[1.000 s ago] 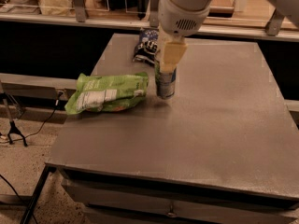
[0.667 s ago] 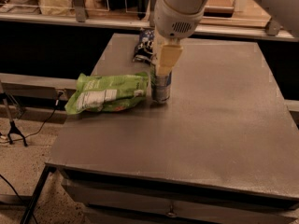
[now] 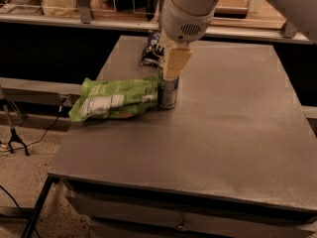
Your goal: Move redbull can near green rice chip bag
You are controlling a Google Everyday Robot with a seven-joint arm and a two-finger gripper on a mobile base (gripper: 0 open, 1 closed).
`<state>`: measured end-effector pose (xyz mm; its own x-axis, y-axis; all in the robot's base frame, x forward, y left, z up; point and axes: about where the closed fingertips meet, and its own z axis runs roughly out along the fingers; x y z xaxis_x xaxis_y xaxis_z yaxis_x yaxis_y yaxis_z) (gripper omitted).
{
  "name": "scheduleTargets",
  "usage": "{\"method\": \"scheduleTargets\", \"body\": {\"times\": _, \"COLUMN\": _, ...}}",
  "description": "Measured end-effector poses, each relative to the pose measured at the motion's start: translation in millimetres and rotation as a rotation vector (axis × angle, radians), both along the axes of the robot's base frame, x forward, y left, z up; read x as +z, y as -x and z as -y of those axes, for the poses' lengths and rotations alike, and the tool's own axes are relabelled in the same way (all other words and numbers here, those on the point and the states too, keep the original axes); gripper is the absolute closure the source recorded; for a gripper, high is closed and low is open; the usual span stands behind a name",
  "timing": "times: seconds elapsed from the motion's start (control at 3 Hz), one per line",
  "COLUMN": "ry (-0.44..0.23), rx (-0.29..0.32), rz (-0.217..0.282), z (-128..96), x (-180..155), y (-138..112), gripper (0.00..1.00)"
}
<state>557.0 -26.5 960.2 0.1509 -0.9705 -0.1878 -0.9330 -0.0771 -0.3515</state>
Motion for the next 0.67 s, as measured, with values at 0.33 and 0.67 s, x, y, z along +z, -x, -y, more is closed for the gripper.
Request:
{"method": "scheduleTargets", "body": {"times": 0.33, "ry": 0.0, "rx": 0.001, "rz": 0.001, "z": -0.5, "x": 0.0, "y": 0.1, "gripper": 0.0}}
{"method": "scheduleTargets", "body": {"times": 0.67, "ry": -0.001, "rx": 0.001, "rz": 0.001, "z": -0.4, "x": 0.1, "y": 0.2, "gripper": 0.0}}
